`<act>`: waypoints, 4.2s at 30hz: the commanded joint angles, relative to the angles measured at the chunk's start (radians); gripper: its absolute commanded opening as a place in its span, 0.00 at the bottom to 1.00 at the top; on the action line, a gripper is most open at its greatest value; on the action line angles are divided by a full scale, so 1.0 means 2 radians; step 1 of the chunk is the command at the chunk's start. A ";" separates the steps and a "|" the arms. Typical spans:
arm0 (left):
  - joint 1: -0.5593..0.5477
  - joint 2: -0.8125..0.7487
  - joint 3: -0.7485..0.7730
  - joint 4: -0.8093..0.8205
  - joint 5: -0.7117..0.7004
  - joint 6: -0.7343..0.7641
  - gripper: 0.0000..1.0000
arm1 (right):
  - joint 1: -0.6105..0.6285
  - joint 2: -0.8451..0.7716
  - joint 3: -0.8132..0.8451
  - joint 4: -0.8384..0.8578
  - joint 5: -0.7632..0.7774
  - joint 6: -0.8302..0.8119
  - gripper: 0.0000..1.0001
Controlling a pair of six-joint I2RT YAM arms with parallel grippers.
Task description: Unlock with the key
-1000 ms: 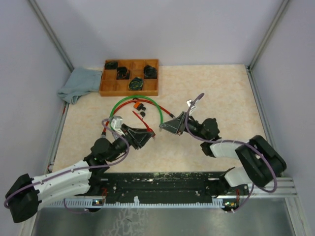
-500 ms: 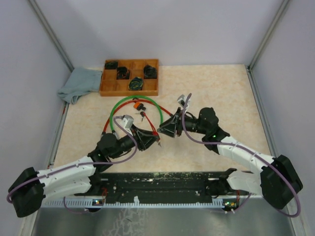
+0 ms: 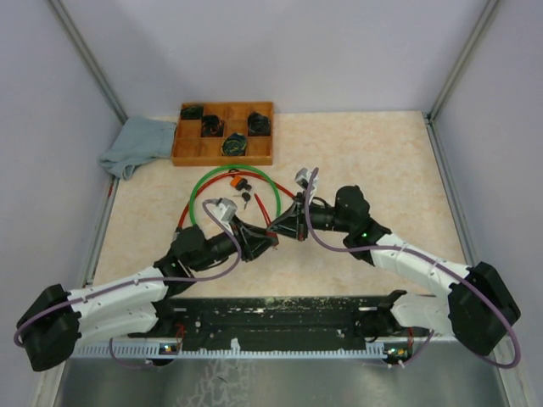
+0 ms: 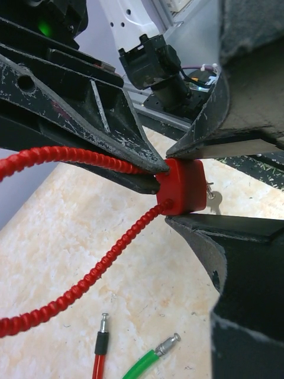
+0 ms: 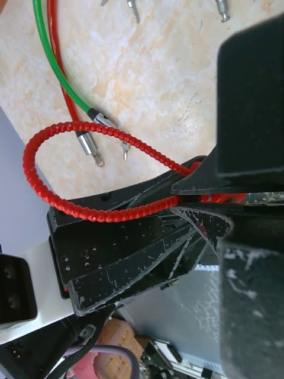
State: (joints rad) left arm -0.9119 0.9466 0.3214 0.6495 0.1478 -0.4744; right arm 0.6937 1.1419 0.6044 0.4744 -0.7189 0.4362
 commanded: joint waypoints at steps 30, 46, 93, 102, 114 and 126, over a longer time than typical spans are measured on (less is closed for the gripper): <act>0.001 0.061 0.081 -0.156 -0.027 0.043 0.00 | -0.056 -0.157 0.019 -0.191 0.376 -0.040 0.48; 0.004 0.227 0.264 -0.428 -0.203 0.001 0.00 | -0.056 -0.228 -0.032 -0.220 0.441 -0.056 0.58; 0.122 0.187 0.320 -0.559 -0.184 -0.065 0.99 | -0.056 -0.364 0.032 -0.453 0.574 -0.087 0.62; 0.190 0.042 0.293 -0.597 -0.136 -0.066 1.00 | -0.056 -0.396 0.047 -0.500 0.594 -0.087 0.69; 0.190 -0.132 0.313 -0.639 -0.234 0.020 1.00 | -0.056 -0.449 0.033 -0.499 0.617 -0.098 0.77; 0.198 -0.146 0.278 -0.617 -0.239 0.042 1.00 | -0.056 -0.456 0.036 -0.489 0.621 -0.097 0.82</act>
State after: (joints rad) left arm -0.5285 0.6617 0.8913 -0.5949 -0.3180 -0.4202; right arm 0.5831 0.2413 0.6510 -0.5480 0.5110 0.2493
